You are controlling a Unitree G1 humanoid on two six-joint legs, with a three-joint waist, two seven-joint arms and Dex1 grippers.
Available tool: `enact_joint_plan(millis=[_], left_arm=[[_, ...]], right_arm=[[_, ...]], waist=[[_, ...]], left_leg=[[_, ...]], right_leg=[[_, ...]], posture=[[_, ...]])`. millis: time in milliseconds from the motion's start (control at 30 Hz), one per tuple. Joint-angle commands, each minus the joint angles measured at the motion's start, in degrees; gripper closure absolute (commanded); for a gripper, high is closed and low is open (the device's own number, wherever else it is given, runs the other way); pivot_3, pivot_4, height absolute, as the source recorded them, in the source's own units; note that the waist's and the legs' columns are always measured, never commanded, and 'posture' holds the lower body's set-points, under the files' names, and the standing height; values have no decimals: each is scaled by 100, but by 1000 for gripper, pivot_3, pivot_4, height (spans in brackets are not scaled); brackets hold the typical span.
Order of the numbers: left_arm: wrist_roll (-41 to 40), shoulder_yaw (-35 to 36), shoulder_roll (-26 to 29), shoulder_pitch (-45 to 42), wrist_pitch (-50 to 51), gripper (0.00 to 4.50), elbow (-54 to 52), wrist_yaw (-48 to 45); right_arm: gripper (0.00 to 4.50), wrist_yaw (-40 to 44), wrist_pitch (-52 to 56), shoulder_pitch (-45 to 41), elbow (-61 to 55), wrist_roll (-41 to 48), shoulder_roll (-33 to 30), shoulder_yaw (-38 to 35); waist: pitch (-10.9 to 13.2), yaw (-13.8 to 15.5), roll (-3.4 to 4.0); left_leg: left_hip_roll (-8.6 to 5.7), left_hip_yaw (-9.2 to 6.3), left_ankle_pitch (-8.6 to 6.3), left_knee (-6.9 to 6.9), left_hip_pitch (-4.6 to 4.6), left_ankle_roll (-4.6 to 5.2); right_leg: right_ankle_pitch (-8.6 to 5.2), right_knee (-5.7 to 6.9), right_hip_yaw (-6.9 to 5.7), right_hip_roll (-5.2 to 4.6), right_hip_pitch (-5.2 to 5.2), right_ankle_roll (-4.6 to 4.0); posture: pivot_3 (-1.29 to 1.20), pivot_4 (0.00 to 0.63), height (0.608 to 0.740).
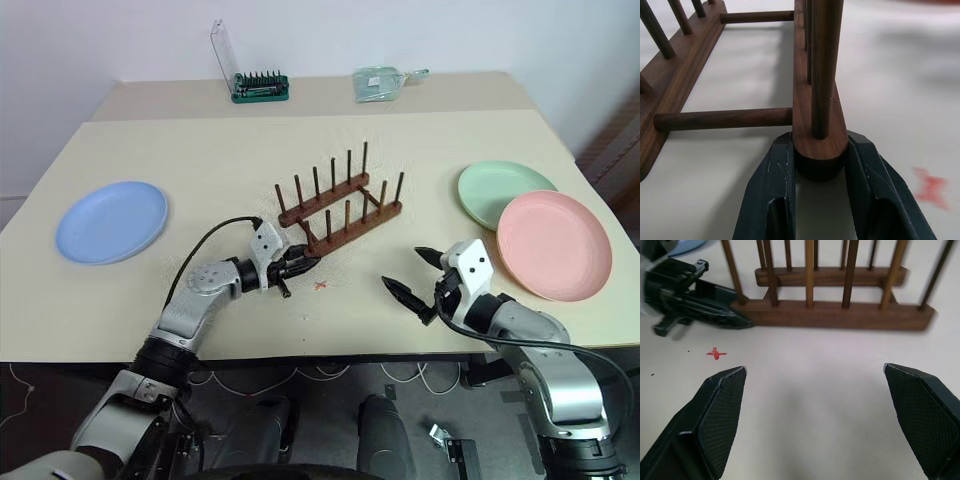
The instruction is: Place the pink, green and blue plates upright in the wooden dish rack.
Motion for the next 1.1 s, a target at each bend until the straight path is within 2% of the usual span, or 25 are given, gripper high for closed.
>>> enact_joint_plan(millis=[33,233,367,467,600,633,667,767,867,900,933,1100], left_arm=[[2,-353,280,-316,-434,3768,212,-1093],[293,-349,319,-847,-956,3768,1237,-1231],[339,-212,334,-954,-1072,1862,1545,-1072],[487,-67,580,-855,-980,430,1487,-786],[24,216,983,-344,-447,430,715,-1104],[-113,264,1034,-236,-314,1074,489,-1198],[-316,262,1126,-72,-80,1352,114,-1404],[-617,10,1286,307,643,2846,-919,-1731],[-380,-236,1230,393,1030,4319,-1271,-1495],[-293,-315,1108,380,1093,4358,-1291,-1334],[-248,-365,1022,372,1138,4358,-1311,-1223],[352,-473,441,163,730,4358,-754,-265]], right_arm=[[0,-32,-120,-49,-127,-41,32,33],[0,-78,-153,-17,-157,-83,74,66],[0,-89,-206,147,-222,-110,58,12],[0,-82,-222,346,-281,-142,-62,-138],[0,-22,-189,511,-187,-193,-260,-312],[525,-23,-179,509,-141,-231,-300,-310],[764,-7,-163,508,-102,-261,-342,-285],[2248,23,-169,428,102,-436,-424,-121],[3718,-22,-222,345,300,-732,-469,61],[4197,-129,-242,249,443,-933,-470,179],[4417,-202,-261,178,545,-1076,-461,257],[4417,-524,-417,-478,1091,-1693,-283,755]], waist=[[0,-6,1],[1,-14,0],[1,-21,0],[0,-40,0],[-2,-89,3],[-2,-96,4],[-2,-83,4],[-2,-43,3],[-1,15,2],[-1,17,1],[-2,11,1],[-5,-25,-1]], left_leg=[[0,0,0,-1,0,0],[0,-2,0,0,0,0],[0,-2,0,-1,0,1],[1,-3,0,-1,2,1],[5,-1,0,-6,11,1],[6,-1,0,-8,13,1],[7,0,-1,-9,15,2],[6,-1,-1,-6,11,2],[1,-2,-1,-1,5,2],[1,-3,-1,-1,4,2],[1,-2,-1,-1,4,2],[1,-2,0,1,8,1]], right_leg=[[0,1,-1,0,-1,0],[0,1,-2,0,-1,0],[-1,1,-2,0,-1,1],[-1,4,-2,0,-1,1],[-1,11,0,3,-2,1],[-1,11,0,3,-2,1],[-1,12,0,4,-2,0],[-2,9,0,3,1,0],[-2,2,0,-1,6,0],[-2,1,0,-1,5,0],[-2,1,0,-1,6,0],[-1,3,0,0,7,0]], posture=[[0,150,740],[0,150,740],[0,150,740],[0,150,740],[0,150,740],[0,150,740],[0,150,740],[0,150,740],[0,150,740],[0,150,740],[0,150,740],[0,150,740]])
